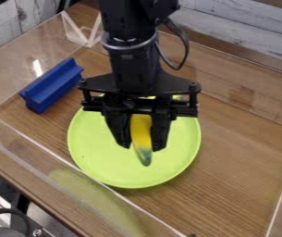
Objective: Put the banana in the green plate
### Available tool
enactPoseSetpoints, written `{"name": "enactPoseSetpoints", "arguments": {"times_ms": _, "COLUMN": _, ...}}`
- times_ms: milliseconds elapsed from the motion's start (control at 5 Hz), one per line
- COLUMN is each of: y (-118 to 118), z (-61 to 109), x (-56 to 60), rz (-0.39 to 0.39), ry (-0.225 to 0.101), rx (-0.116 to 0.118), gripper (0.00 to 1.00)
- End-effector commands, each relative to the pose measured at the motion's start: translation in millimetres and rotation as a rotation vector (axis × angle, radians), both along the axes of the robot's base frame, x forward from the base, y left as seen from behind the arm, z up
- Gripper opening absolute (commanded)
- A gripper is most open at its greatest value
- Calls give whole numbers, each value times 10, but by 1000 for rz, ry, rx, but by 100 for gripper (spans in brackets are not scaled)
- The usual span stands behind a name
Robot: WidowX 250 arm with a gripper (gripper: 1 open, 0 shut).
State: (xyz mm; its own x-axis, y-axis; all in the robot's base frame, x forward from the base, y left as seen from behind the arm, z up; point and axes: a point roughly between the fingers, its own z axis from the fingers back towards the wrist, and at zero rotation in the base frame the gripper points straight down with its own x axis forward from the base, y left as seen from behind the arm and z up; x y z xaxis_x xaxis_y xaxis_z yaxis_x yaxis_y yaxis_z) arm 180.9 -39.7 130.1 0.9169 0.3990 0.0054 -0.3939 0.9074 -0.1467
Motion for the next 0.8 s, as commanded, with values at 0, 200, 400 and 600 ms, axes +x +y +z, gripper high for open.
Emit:
{"name": "enactPoseSetpoints", "arguments": {"times_ms": 0, "y": 29, "z": 111, "x": 106, "rz": -2, "ry": -37, "rx": -6, "gripper": 0}}
{"name": "enactPoseSetpoints", "arguments": {"times_ms": 200, "y": 61, "z": 117, "x": 143, "rz": -8, "ry": -39, "rx": -10, "gripper": 0}}
{"name": "enactPoseSetpoints", "arguments": {"times_ms": 400, "y": 94, "z": 114, "x": 180, "rz": -14, "ry": -37, "rx": -13, "gripper": 0}}
{"name": "enactPoseSetpoints", "arguments": {"times_ms": 600, "y": 123, "z": 112, "x": 223, "rz": -17, "ry": -38, "rx": -17, "gripper": 0}}
